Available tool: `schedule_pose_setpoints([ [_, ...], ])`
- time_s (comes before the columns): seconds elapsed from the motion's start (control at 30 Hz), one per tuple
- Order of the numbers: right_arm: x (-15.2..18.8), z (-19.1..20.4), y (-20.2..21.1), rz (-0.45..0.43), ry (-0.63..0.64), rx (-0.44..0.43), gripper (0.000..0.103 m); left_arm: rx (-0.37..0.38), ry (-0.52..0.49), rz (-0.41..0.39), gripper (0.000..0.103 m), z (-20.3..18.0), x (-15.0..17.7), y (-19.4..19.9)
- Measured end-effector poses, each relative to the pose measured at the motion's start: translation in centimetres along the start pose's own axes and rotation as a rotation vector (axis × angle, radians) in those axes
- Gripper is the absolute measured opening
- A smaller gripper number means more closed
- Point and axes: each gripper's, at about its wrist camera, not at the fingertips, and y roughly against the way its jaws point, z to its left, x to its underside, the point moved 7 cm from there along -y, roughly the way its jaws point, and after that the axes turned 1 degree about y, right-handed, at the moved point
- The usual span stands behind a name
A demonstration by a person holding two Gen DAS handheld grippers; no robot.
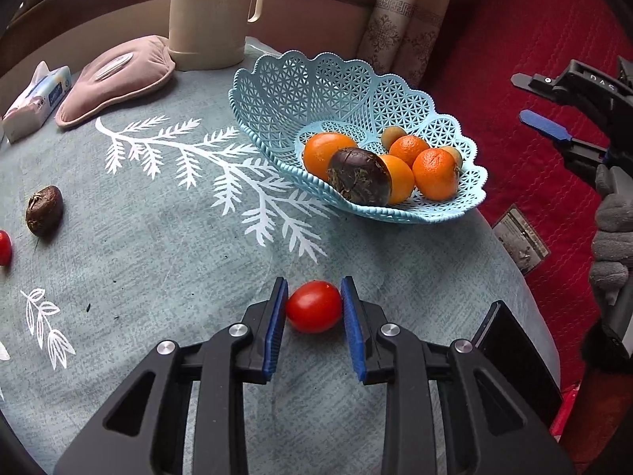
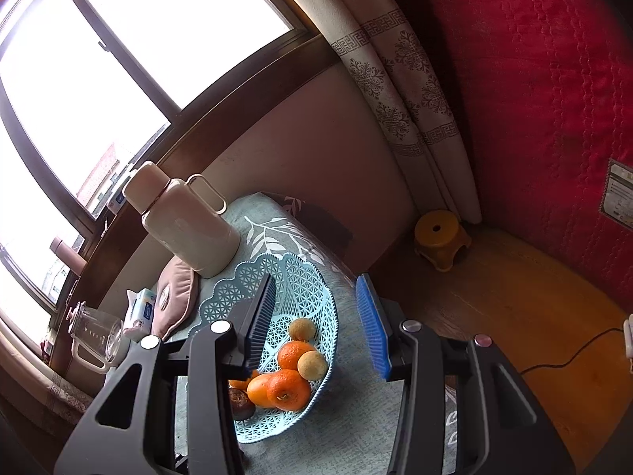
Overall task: Organize fruits
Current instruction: 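Carry the held red cherry tomato over the basket with the left tool, then open the left tool to drop the cherry tomato into the basket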
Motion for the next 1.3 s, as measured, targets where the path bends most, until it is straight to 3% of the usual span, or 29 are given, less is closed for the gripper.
schedule_pose_setpoints([
  [0.17,0.1,-0.4,-0.4,0.004,-0.007,0.015,0.044,0.013,0.0,-0.068,0.028,-0.1,-2.0,2.6],
  [0.37,0.3,-0.6,-1.1,0.018,-0.005,0.027,0.044,0.017,-0.001,-0.152,0.028,0.0,-6.8,3.9],
  [0.63,0.4,-1.6,-2.0,0.035,-0.024,0.045,0.044,0.031,0.037,-0.139,0.029,0.6,-9.9,1.4],
  [0.7,0.5,-1.6,-2.2,0.04,-0.023,0.051,0.044,0.048,0.048,-0.129,0.036,0.8,-9.9,1.3],
  [0.77,0.7,-1.5,-2.3,0.046,-0.017,0.052,0.044,0.038,0.057,-0.147,0.064,1.3,-10.2,1.7],
  [0.9,1.0,-0.2,-2.0,0.033,0.02,0.048,0.044,0.017,0.074,-0.204,0.074,2.7,-10.8,3.9],
  [0.97,1.1,1.1,-1.6,0.019,0.047,0.01,0.044,-0.017,0.093,-0.25,0.085,4.0,-11.0,5.5],
  [1.03,1.1,2.7,-0.6,-0.02,0.084,-0.019,0.046,-0.052,0.119,-0.299,0.087,5.5,-11.3,7.4],
  [1.07,1.0,3.4,0.0,-0.044,0.098,-0.035,0.055,-0.068,0.134,-0.324,0.089,6.5,-11.5,8.4],
  [1.17,1.3,6.3,1.9,-0.124,0.169,-0.083,0.066,-0.135,0.176,-0.413,0.094,9.5,-11.4,12.1],
  [1.3,3.3,10.1,2.8,-0.147,0.259,-0.13,0.072,-0.329,0.236,-0.521,0.098,14.5,-10.1,17.0],
])
